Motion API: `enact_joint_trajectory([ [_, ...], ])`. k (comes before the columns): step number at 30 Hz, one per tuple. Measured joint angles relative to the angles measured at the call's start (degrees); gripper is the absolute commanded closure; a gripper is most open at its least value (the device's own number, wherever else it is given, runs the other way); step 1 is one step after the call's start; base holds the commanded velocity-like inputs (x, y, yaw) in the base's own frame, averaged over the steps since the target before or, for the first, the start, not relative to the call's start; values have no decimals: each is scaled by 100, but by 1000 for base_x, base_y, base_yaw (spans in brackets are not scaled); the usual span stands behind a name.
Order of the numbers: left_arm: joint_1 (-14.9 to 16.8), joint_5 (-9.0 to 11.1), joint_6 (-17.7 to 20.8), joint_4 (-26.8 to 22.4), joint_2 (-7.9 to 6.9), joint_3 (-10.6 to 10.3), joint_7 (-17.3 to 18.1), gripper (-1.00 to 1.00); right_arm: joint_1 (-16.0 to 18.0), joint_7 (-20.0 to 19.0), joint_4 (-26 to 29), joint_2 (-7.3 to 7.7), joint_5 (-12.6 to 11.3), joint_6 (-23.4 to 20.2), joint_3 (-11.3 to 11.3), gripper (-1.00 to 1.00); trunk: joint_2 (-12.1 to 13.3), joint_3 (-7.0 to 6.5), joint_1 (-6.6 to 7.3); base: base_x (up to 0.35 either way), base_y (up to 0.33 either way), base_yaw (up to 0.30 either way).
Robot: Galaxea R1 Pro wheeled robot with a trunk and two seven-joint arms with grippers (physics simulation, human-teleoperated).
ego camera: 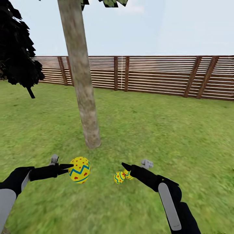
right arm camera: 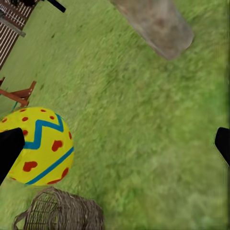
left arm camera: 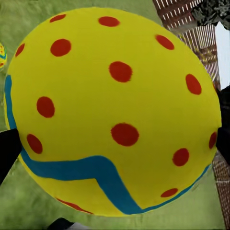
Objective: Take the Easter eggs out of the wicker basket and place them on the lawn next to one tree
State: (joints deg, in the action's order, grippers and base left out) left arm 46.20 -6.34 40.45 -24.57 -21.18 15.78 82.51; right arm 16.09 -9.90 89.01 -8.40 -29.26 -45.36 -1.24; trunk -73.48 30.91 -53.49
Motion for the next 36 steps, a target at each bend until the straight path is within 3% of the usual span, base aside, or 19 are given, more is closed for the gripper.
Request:
enact_joint_trajectory([
  [3,0,6,-43,1,11,9,-421,100,-1,0,0,0,2,0,58,-100,0,-21,0,1,-2,-200],
  [5,0,5,-43,1,41,18,-924,100,-4,-5,0,0,5,-6,170,-100,0,-34,0,0,0,-200],
  [7,-2,11,-33,2,271,26,-2295,100,-2,-3,0,-1,6,-6,203,-100,0,-48,0,0,0,-200],
  [10,-1,35,-80,4,769,30,-4270,100,-4,-1,0,1,7,-6,210,-100,0,-68,0,0,0,-200],
  [14,0,32,-707,49,1437,29,-6718,100,-4,2,0,0,7,-5,217,-100,0,-96,0,0,0,-200],
  [16,0,49,-765,60,1652,31,-7405,100,-5,1,0,1,7,-3,213,-100,0,-110,0,0,0,-157],
  [19,0,45,-790,58,1789,21,-7644,100,0,18,-7,-7,10,-1,206,-100,0,-117,0,0,0,-30],
  [27,0,36,-836,67,1798,5,-7643,100,-1,49,-7,-9,11,1,155,-100,0,-118,3,235,-5,-2],
  [36,-1,28,-847,67,1803,4,-7639,100,-2,40,-7,-10,7,-1,158,-100,0,-132,3,269,-216,124],
])
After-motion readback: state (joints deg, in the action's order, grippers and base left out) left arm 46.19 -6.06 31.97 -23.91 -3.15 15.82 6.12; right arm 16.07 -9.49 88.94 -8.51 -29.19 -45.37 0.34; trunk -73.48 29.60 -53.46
